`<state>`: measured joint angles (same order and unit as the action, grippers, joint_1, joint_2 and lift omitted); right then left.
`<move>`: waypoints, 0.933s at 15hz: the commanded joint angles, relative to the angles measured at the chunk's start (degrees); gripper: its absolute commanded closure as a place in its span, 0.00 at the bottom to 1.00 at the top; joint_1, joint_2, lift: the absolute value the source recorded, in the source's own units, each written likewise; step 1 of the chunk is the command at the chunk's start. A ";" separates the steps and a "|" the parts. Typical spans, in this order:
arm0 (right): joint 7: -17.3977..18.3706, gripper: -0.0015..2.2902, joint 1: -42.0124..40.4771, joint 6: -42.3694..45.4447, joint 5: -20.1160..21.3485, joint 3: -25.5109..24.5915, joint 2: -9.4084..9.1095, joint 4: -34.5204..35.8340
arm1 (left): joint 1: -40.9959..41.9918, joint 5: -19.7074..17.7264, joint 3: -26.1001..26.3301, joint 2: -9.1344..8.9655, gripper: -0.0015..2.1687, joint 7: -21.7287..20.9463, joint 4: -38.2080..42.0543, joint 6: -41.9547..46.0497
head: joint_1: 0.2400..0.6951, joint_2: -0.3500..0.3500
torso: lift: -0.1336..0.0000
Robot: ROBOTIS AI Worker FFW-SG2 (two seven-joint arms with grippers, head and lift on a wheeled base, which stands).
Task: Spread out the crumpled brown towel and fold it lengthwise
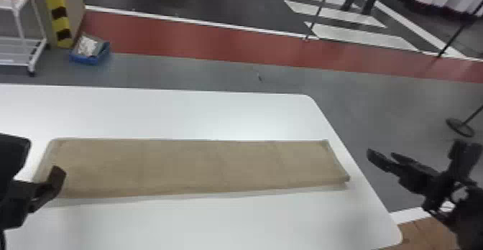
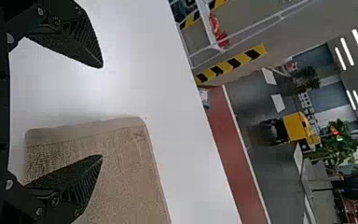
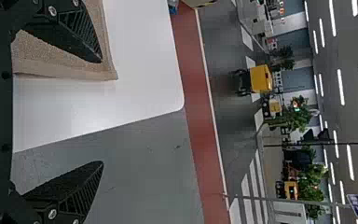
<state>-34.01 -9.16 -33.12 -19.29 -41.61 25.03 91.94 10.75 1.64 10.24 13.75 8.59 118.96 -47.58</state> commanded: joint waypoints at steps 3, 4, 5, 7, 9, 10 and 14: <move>-0.01 0.05 -1.13 0.82 -0.04 -0.05 -0.07 0.52 | -0.02 -5.68 -1.28 -0.30 0.17 -1.47 1.36 -3.01 | 1.00 0.00 | 0.07; -0.01 0.05 -1.22 0.99 -0.04 -0.14 -0.07 0.52 | -0.29 -5.24 -1.01 -0.39 0.20 -1.47 1.36 -3.19 | 1.00 0.00 | 0.07; 0.08 0.05 -1.30 1.34 -0.04 -0.05 0.02 0.52 | -0.55 -5.42 -1.19 -0.39 0.22 -1.56 1.36 -3.54 | 1.00 0.00 | 0.07; 0.08 0.05 -1.30 1.52 -0.04 -0.05 0.02 0.52 | -1.43 -4.98 -0.93 -0.39 0.24 -1.56 1.19 -5.82 | 1.00 0.00 | 0.07; 0.08 0.05 -1.30 1.52 0.05 0.21 0.11 0.52 | -1.69 -4.54 -0.93 -0.30 0.24 -1.56 1.10 -6.00 | 1.00 0.00 | 0.07; 0.08 0.05 -1.30 1.52 0.13 0.39 0.20 0.52 | -1.78 -4.54 -0.93 -0.30 0.24 -1.91 1.10 -6.70 | 1.00 0.00 | 0.07; 0.08 0.05 -1.04 1.52 0.22 0.83 0.20 0.61 | -2.40 -4.36 -0.84 -0.30 0.24 -3.14 0.57 -10.57 | 1.00 0.00 | 0.07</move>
<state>-33.92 -10.38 -31.60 -19.14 -40.86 25.22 92.54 8.45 -2.76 9.39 13.45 5.65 119.69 -56.96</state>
